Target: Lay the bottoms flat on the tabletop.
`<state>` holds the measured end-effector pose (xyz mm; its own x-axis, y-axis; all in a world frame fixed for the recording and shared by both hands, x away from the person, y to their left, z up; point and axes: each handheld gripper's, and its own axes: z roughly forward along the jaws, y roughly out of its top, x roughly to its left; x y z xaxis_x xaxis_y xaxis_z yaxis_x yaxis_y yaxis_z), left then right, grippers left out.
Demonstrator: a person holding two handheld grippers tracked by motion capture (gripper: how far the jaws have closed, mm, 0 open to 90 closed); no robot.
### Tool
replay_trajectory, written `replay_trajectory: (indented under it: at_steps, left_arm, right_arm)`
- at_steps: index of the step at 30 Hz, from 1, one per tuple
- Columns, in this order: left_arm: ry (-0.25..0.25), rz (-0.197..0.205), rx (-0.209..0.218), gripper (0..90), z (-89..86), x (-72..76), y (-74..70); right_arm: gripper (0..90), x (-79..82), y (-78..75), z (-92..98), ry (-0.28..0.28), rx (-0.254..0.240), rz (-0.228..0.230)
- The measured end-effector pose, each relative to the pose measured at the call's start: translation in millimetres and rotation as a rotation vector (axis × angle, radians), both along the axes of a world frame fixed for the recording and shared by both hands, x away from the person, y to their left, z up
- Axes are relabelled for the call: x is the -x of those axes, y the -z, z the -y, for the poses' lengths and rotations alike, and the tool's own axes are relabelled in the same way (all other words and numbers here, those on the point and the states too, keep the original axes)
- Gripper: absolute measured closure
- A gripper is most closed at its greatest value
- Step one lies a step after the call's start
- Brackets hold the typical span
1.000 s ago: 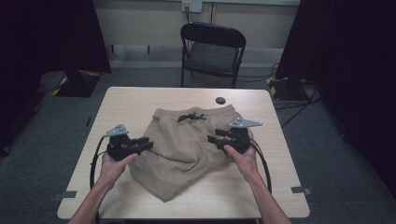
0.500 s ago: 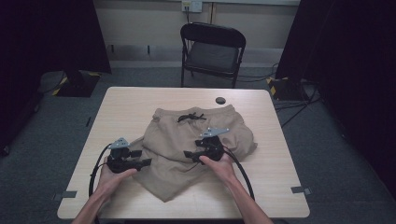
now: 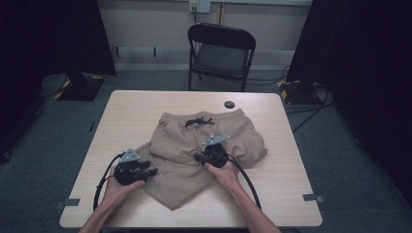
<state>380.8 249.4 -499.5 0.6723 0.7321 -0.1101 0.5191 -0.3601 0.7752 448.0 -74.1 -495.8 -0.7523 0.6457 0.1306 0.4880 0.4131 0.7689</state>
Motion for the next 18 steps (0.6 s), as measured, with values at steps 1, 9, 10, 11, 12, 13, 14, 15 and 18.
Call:
replay_trajectory:
  at_steps: [1, 9, 10, 11, 12, 13, 14, 15, 18]
  left_arm:
    - [0.002, 0.003, -0.003, 67.8, 0.1, 0.5, 0.1]
    - [0.081, -0.039, 0.016, 89.9, 3.0, 3.1, -1.1]
    - [0.105, -0.036, 0.028, 90.0, 6.0, 4.6, -2.3]
    - [0.118, -0.034, 0.031, 90.0, 7.7, 5.7, -3.7]
    - [0.135, -0.035, 0.051, 90.0, 10.7, 7.5, -5.8]
    - [0.142, -0.039, 0.070, 90.0, 12.2, 8.6, -7.2]
    - [0.151, -0.044, 0.096, 90.0, 14.6, 10.3, -8.9]
    - [0.163, -0.049, 0.108, 90.0, 16.9, 12.0, -10.7]
    - [0.203, -0.063, 0.172, 90.0, 22.6, 17.5, -16.5]
  right_arm:
    - [86.8, -3.4, -2.9, 4.8, 0.009, -0.019, -0.008]
    - [87.9, -17.2, -29.2, 28.5, 0.059, -0.073, 0.024]
    - [87.9, -18.9, -31.8, 30.4, 0.067, -0.073, 0.027]
    - [87.9, -21.7, -35.3, 33.3, 0.075, -0.078, 0.033]
    - [87.9, -23.2, -37.0, 34.9, 0.079, -0.083, 0.035]
    - [87.9, -25.5, -38.8, 37.5, 0.098, -0.088, 0.040]
    - [87.8, -27.1, -39.1, 39.4, 0.108, -0.097, 0.039]
    - [87.6, -28.7, -38.5, 41.8, 0.116, -0.107, 0.032]
    - [70.9, -27.4, -30.3, 45.3, 0.111, -0.099, 0.012]
